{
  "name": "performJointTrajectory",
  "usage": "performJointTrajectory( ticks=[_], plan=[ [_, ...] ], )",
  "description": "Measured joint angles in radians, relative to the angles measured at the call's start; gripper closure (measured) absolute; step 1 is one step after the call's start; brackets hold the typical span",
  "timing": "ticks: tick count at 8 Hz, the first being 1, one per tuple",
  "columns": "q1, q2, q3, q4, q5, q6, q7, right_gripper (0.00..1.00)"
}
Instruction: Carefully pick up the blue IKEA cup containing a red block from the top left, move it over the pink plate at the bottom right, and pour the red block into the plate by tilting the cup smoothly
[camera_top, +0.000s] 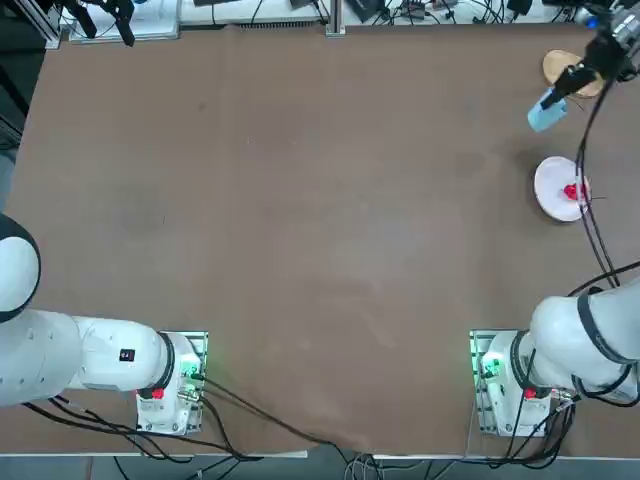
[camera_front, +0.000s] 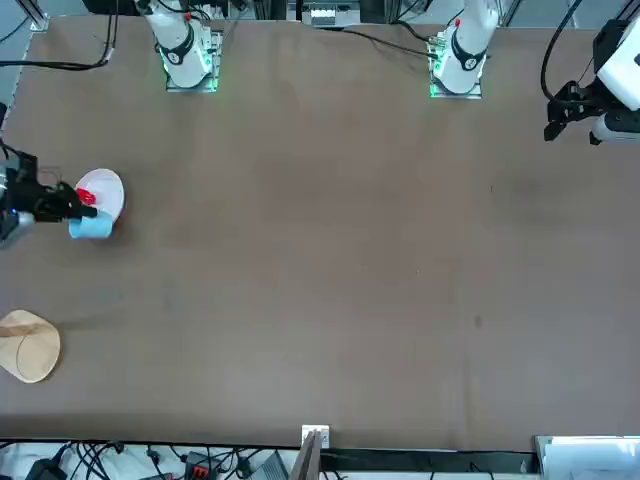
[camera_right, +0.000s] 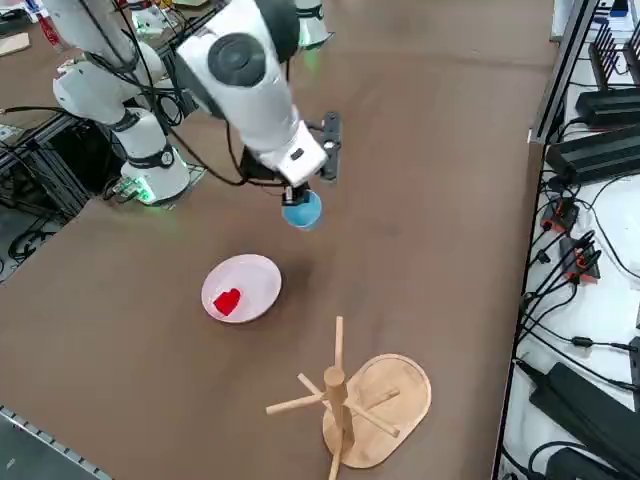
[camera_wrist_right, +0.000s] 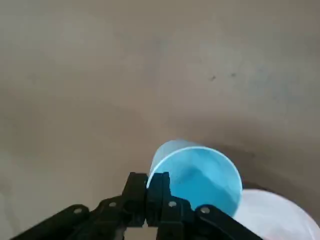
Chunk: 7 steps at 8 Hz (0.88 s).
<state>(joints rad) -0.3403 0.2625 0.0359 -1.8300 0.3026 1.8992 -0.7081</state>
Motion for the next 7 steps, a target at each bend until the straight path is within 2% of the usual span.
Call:
performJointTrajectory(
  ticks=[3,7],
  plan=[
    [0.137,0.007,0.001,-0.025,-0.1,0.124,0.302,0.98],
    [0.281,0.025,0.002,-0.031,-0.119,0.192,0.746,0.98]
  ],
)
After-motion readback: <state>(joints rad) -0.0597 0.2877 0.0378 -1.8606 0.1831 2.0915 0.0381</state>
